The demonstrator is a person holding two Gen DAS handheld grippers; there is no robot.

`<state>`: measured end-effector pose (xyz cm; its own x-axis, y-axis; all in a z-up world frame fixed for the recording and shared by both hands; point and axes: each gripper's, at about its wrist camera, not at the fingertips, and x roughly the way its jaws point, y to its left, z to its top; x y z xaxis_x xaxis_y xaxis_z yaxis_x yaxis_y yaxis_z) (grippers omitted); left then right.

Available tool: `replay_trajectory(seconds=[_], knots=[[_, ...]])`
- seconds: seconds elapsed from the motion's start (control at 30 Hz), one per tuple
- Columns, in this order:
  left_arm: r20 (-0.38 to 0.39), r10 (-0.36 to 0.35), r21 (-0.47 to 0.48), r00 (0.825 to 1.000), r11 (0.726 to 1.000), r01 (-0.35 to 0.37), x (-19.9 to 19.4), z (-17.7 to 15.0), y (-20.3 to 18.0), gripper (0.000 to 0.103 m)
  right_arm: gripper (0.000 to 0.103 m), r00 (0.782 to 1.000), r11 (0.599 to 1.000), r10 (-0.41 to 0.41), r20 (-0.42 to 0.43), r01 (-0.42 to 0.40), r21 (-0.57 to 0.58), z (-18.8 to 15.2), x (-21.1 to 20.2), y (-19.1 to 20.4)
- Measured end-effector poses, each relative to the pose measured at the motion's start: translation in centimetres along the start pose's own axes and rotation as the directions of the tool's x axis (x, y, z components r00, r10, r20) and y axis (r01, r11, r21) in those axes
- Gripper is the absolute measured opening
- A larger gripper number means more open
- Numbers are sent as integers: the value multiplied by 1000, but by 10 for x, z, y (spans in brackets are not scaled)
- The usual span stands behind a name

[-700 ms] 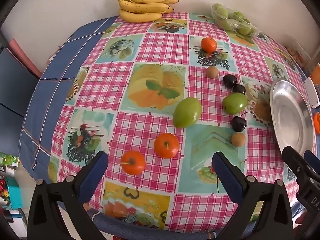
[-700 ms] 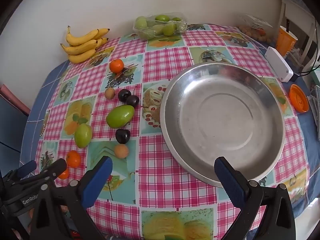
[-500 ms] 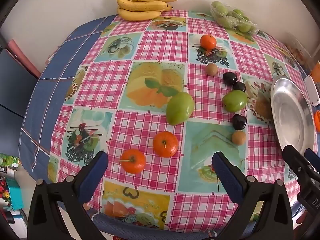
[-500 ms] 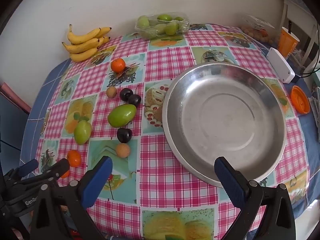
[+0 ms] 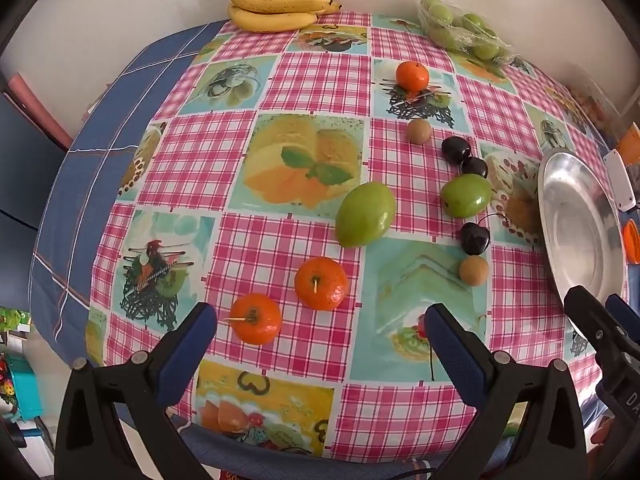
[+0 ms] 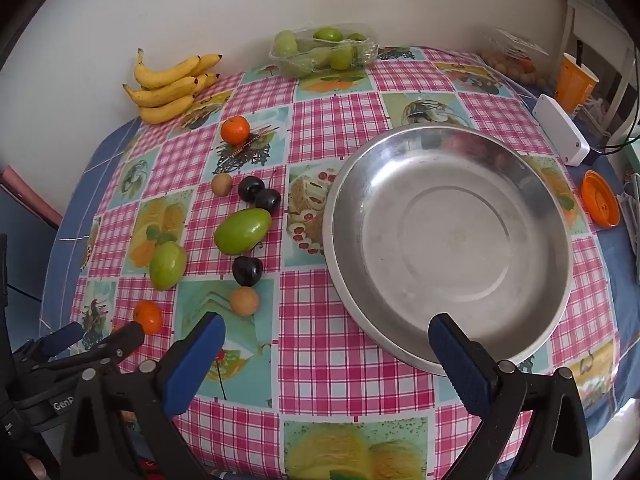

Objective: Organize fruits

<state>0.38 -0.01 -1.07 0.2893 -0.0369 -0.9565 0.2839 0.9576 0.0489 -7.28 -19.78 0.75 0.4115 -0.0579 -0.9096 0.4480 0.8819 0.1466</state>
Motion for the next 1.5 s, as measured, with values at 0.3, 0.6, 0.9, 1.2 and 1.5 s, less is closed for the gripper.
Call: replay_trajectory(seconds=[0.3, 0.6, 0.9, 1.2, 1.5], knots=[[-3, -3, -2, 1000, 1000, 3, 1, 0, 0, 103, 103, 1000, 1000, 2, -1, -2, -2, 0, -1, -2], [-11, -13, -8, 1000, 1000, 13, 3, -1, -1, 103, 103, 1000, 1000, 0, -1, 0, -3, 0, -1, -2], [-12, -16, -10, 1000, 1000, 16, 3, -1, -1, 103, 103, 1000, 1000, -1, -2, 1, -4, 0, 0, -2], [-13, -19, -10, 1000, 1000, 19, 4, -1, -2, 103, 103, 1000, 1000, 0, -3, 0, -5, 0, 0, -2], [-15, -19, -12, 1000, 1000, 19, 4, -1, -3, 103, 103, 1000, 1000, -1, -5, 0, -6, 0, 0, -2]])
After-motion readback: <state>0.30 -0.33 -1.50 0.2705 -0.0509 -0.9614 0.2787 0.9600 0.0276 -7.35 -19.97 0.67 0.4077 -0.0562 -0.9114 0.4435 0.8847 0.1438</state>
